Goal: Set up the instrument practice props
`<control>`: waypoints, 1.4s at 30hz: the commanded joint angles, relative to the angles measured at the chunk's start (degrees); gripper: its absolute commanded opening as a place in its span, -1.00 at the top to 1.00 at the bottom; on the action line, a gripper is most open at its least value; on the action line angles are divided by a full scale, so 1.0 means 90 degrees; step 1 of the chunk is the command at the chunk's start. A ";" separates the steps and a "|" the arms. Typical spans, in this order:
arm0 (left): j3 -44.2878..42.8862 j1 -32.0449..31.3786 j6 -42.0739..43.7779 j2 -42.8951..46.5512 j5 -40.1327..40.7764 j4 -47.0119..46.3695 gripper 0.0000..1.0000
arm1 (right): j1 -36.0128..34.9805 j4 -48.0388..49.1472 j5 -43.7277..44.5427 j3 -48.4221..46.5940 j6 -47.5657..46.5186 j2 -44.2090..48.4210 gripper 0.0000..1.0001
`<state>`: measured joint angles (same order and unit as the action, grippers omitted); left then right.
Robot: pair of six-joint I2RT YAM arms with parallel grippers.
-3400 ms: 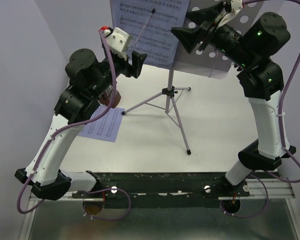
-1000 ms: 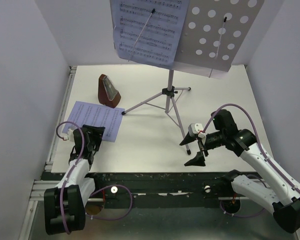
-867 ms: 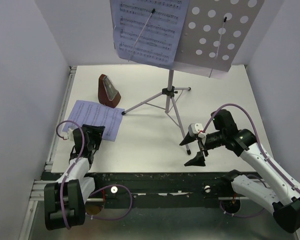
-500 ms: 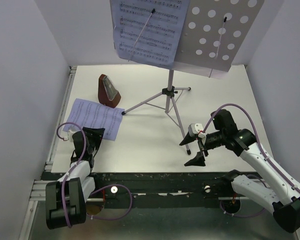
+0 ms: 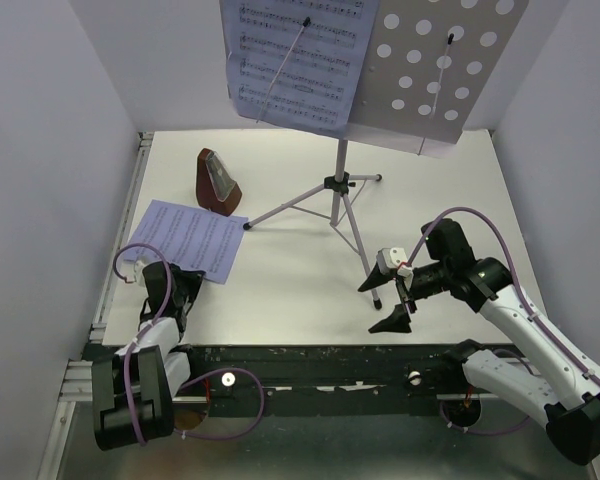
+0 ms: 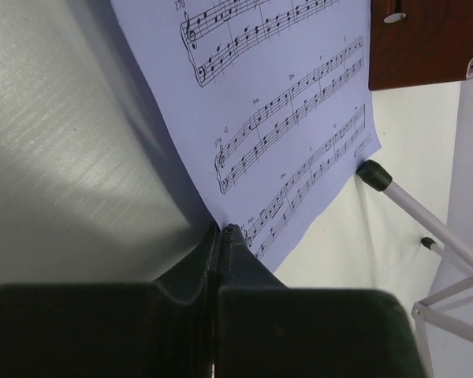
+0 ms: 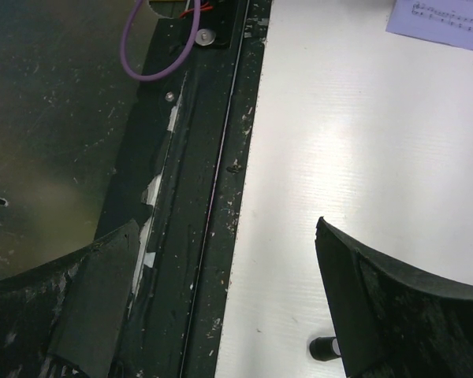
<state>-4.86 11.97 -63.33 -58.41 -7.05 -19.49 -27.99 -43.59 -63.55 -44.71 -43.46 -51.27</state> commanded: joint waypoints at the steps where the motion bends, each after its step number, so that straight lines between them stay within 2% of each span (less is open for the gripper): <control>1: -0.0347 0.0125 0.0473 0.0248 -0.0398 0.0279 1.00 | 0.0082 -0.0176 -0.0224 0.0075 -0.0132 0.0061 -0.99; 3: -0.0659 0.0125 0.0892 0.0746 -0.0564 0.0980 1.00 | 0.0082 -0.0215 -0.0253 0.0075 -0.0141 0.0090 -0.99; 8: -0.2025 0.0116 0.2143 0.2065 -0.0838 0.3927 1.00 | 0.0092 -0.0322 -0.0254 0.0036 -0.0239 0.0120 -0.99; 11: -0.2592 0.0125 0.2524 0.2514 -0.1150 0.4905 1.00 | 0.0092 -0.0361 -0.0244 -0.0003 -0.0229 0.0120 -0.99; 17: -0.3862 0.0106 0.3549 0.2331 -0.2057 0.6586 1.00 | 0.0121 -0.0537 -0.0020 -0.0178 -0.0239 0.0140 -0.99; 20: -0.4585 0.0019 0.4125 0.2057 -0.2604 0.7368 1.00 | 0.0121 -0.1024 0.0302 -0.0636 -0.0229 0.0101 -0.99; 23: -0.5190 -0.0332 0.4565 0.2008 -0.2674 0.8023 1.00 | 0.0121 -0.1580 0.0693 -0.1163 -0.0278 0.0120 -0.99; 27: -0.5650 -0.1298 0.4762 0.2027 -0.2664 0.8425 1.00 | 0.0131 -0.1972 0.0967 -0.1643 0.0033 0.0013 -0.99; 29: -0.5777 -0.2166 0.4761 0.2095 -0.2693 0.8396 1.00 | 0.0131 -0.1982 0.0899 -0.1731 0.0306 -0.0055 -0.99; 35: -0.6032 -0.4197 0.4888 0.2242 -0.2040 0.8396 1.00 | 0.0413 -0.1622 0.0323 -0.1449 0.1000 -0.0046 -0.99; 42: -0.6334 -0.6053 0.4947 0.1833 -0.1239 0.8289 1.00 | 0.1126 -0.0919 0.0030 -0.1166 0.1811 0.0090 -0.99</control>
<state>-58.94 -34.81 -19.88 -39.18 -24.27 54.89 -20.78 -56.45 -59.94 -57.08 -33.04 -51.66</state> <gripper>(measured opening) 0.017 0.995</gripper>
